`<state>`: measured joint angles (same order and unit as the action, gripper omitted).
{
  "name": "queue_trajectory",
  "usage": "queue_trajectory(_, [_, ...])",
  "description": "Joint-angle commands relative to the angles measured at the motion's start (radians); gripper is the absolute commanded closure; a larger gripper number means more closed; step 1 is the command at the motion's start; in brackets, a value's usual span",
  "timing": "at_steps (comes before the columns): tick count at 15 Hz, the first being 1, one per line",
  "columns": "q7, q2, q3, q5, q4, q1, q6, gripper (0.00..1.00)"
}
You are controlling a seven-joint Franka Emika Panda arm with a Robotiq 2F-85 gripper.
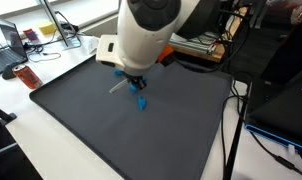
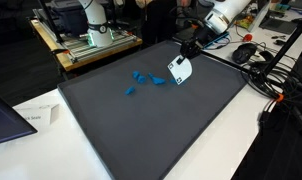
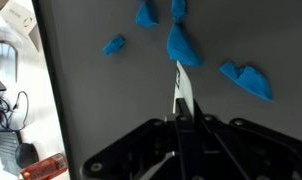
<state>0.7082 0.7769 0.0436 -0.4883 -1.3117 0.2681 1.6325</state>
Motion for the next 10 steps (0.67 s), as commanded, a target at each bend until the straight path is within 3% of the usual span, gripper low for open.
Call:
queue_trajectory(1, [-0.113, -0.059, -0.011, 0.095, -0.060, -0.050, 0.114, 0.99])
queue_trajectory(5, [-0.215, -0.137, -0.021, 0.174, -0.181, -0.105, 0.274, 0.99])
queue_trajectory(10, [-0.362, -0.303, -0.022, 0.251, -0.422, -0.168, 0.475, 0.99])
